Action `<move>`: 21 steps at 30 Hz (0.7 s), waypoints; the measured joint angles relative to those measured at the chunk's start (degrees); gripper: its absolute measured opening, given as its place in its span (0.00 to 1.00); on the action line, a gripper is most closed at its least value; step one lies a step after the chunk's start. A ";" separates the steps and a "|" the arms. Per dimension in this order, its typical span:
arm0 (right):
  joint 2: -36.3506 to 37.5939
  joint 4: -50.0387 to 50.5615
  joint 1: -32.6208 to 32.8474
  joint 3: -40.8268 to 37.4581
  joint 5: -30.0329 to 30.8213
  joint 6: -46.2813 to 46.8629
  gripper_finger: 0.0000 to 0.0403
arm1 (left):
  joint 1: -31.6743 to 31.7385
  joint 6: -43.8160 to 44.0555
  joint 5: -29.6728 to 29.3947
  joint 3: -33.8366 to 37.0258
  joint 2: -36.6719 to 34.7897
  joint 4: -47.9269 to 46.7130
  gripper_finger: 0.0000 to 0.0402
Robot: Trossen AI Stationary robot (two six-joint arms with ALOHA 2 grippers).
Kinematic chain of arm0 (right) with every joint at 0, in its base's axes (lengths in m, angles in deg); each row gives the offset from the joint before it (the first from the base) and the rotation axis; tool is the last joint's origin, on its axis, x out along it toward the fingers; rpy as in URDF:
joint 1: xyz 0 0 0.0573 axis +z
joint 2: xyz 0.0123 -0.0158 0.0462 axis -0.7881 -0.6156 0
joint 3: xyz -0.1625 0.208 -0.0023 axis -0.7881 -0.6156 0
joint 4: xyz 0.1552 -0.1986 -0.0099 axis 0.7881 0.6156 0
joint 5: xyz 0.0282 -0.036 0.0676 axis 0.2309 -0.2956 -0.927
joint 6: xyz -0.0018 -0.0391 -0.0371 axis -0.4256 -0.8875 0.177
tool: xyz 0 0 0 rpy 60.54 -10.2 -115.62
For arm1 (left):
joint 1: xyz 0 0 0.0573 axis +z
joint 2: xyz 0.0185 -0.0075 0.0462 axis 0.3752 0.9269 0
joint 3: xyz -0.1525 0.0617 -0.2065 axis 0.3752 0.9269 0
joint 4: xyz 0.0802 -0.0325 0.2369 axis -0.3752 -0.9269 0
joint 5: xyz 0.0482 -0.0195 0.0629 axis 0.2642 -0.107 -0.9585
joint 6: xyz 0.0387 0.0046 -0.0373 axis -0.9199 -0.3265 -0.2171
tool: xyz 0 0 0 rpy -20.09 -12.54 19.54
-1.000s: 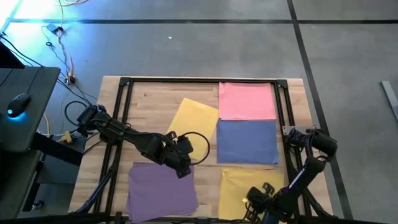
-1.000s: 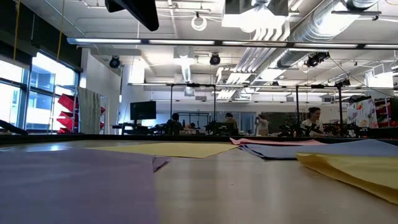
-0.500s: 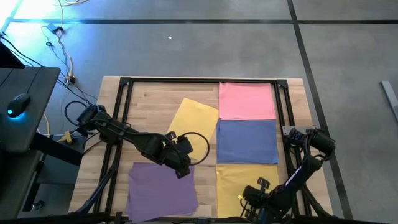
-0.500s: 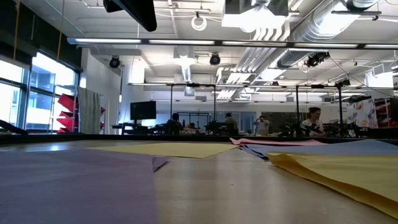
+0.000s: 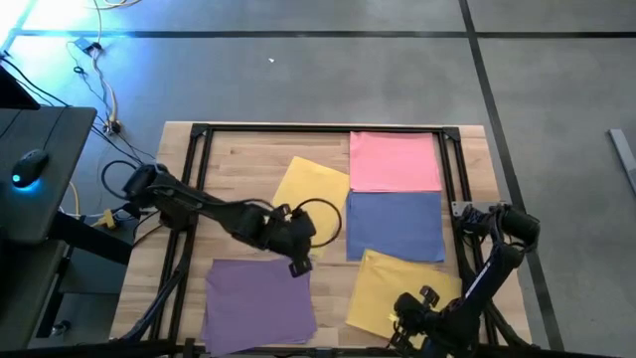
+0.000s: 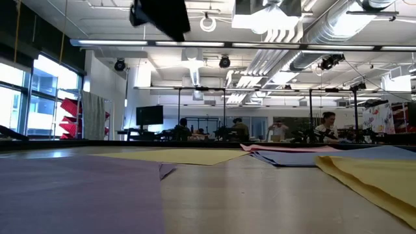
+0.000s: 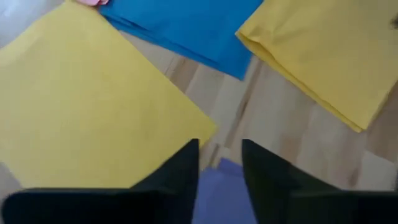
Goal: Organize paper
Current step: Stack the yellow paper on the bottom right of the table
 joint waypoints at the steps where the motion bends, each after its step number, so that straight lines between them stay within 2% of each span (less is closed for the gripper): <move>1: 0.25 0.63 0.00 0.44 -0.02 0.02 0.06 | 0.94 -0.93 1.18 1.66 0.02 2.34 0.38; 6: -1.08 0.78 0.20 -2.21 -0.29 8.38 0.14 | 5.13 -1.41 6.62 10.85 0.12 14.04 0.49; 11: -3.41 -6.29 -0.09 -8.61 -2.60 12.69 0.09 | 6.46 -0.50 9.88 13.26 0.11 15.14 0.49; 16: -3.46 -16.12 -0.07 -12.35 -0.88 4.51 0.01 | 5.61 -0.54 12.49 12.93 0.08 15.27 0.47; 21: -3.53 -17.82 -0.09 -12.96 -1.40 -1.94 0.00 | 4.77 -0.03 12.75 12.91 0.08 15.27 0.46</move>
